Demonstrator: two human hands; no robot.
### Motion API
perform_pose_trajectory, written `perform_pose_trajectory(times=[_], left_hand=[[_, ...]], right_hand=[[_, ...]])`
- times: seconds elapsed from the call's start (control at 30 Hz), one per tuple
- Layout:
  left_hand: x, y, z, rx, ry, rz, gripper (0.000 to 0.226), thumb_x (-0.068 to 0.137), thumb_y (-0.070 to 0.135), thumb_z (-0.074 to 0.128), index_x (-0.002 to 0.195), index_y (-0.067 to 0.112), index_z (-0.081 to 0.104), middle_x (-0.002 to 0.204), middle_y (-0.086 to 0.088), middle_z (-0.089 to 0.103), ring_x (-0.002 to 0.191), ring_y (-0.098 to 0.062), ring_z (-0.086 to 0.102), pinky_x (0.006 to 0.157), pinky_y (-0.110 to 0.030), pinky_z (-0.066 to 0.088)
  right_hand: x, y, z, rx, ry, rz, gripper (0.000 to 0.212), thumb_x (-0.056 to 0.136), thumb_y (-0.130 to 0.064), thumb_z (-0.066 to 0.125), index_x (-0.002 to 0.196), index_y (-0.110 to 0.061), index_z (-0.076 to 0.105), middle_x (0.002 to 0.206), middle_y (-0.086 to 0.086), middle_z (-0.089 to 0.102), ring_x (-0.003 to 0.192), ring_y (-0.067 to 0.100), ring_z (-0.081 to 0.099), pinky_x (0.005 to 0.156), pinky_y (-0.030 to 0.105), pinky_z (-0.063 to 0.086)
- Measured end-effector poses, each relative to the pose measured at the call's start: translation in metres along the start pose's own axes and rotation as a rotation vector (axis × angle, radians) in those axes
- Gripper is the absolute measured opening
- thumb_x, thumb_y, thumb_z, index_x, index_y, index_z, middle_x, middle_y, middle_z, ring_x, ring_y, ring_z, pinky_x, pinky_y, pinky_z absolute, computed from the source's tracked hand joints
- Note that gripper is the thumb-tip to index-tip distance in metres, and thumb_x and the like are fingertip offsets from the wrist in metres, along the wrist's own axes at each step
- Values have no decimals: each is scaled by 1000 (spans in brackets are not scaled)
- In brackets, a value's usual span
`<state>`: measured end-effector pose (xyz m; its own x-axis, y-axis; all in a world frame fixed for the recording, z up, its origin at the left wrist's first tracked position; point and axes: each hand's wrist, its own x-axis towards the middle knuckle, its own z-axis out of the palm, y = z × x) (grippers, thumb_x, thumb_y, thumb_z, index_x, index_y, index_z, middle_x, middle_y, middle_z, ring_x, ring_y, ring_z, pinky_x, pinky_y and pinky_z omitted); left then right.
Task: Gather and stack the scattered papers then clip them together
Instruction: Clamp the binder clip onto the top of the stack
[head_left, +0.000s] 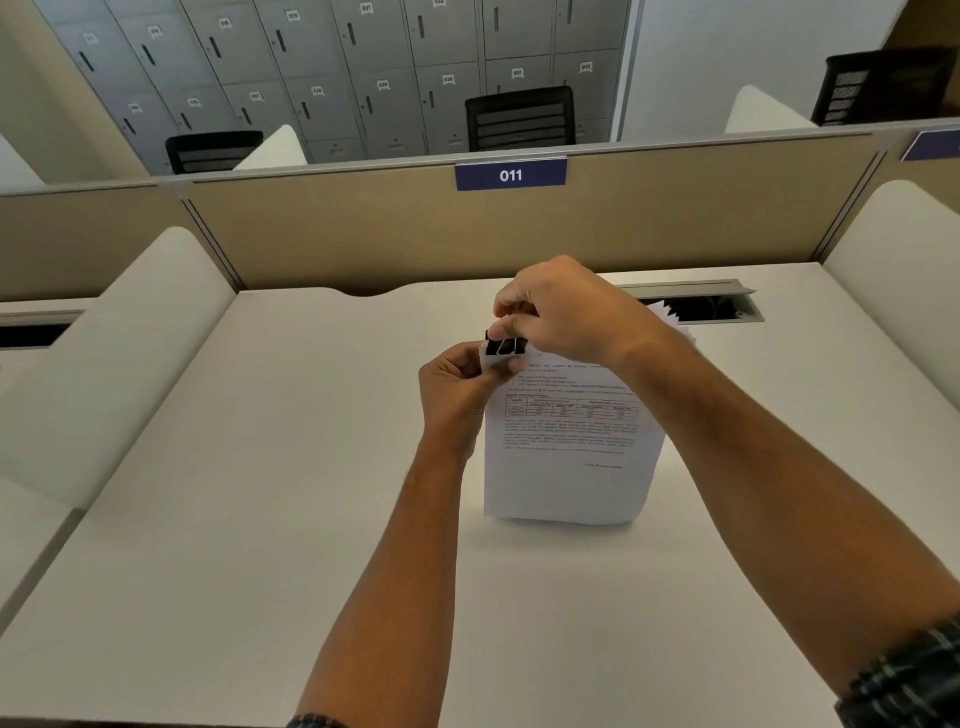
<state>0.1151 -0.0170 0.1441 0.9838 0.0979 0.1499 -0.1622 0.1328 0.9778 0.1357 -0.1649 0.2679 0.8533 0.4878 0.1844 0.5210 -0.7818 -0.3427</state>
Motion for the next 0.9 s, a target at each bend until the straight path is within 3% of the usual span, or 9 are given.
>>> perform_pose_trajectory(times=[0.07, 0.17, 0.3, 0.4, 0.53, 0.63, 0.73, 0.83, 0.9], left_hand=[[0, 0, 1, 11, 8, -3, 13, 75, 19, 87, 79, 30, 82, 84, -1, 79, 75, -17, 72, 68, -23, 57], [0, 0, 3, 13, 8, 1, 12, 73, 21, 88, 78, 30, 81, 84, -2, 79, 76, -18, 72, 69, -24, 58], [1, 1, 3, 14, -12, 16, 12, 71, 23, 88, 78, 30, 81, 84, -1, 80, 75, -18, 73, 68, -23, 57], [1, 0, 4, 7, -19, 6, 12, 68, 29, 88, 78, 30, 82, 84, -2, 80, 77, -21, 73, 70, -25, 58], [3, -2, 2, -16, -27, 19, 15, 72, 25, 87, 86, 26, 83, 89, -6, 80, 80, -21, 72, 73, -26, 57], [4, -2, 1, -56, -37, 13, 21, 73, 21, 88, 93, 17, 83, 91, -9, 80, 83, -21, 72, 74, -25, 57], [7, -5, -1, -55, -31, 5, 17, 78, 13, 87, 93, 15, 82, 89, -5, 80, 81, -16, 72, 72, -22, 56], [8, -8, -4, -77, -33, -39, 15, 81, 8, 85, 91, 19, 82, 88, -2, 79, 81, -14, 72, 72, -24, 56], [8, -9, -6, -107, -28, -70, 15, 78, 11, 85, 89, 22, 83, 88, -2, 79, 83, -16, 71, 74, -29, 58]], right_hand=[[-2, 0, 3, 0, -7, 22, 16, 100, -14, 63, 97, -8, 78, 84, -12, 64, 68, -18, 58, 59, 9, 36], [-1, -4, 4, -46, -11, 22, 18, 99, -19, 64, 99, -8, 78, 93, -3, 72, 76, 8, 64, 69, 24, 53], [3, -8, 3, -113, -71, 35, 21, 100, -26, 64, 99, -8, 76, 98, 7, 73, 84, 23, 67, 77, 37, 59], [5, -7, 2, -129, -107, 45, 29, 98, -36, 67, 91, -10, 75, 91, 7, 72, 78, 23, 67, 73, 38, 59], [6, 2, -4, -30, -112, 31, 49, 91, -55, 71, 115, -13, 76, 104, -1, 73, 89, 15, 67, 80, 34, 59], [-1, 15, -11, 61, -130, 63, 76, 79, -78, 61, 131, -23, 67, 113, -12, 68, 99, 9, 63, 87, 33, 55], [-14, 39, -21, 65, -168, 126, 96, 59, -97, 58, 129, -31, 65, 108, -19, 71, 99, 5, 65, 84, 32, 54], [-31, 70, -28, 95, -209, 179, 85, 53, -90, 71, 121, -39, 67, 99, -23, 71, 90, 0, 66, 76, 30, 54], [-43, 92, -28, 133, -201, 194, 60, 62, -73, 83, 110, -40, 69, 94, -22, 71, 84, 3, 68, 68, 21, 52]])
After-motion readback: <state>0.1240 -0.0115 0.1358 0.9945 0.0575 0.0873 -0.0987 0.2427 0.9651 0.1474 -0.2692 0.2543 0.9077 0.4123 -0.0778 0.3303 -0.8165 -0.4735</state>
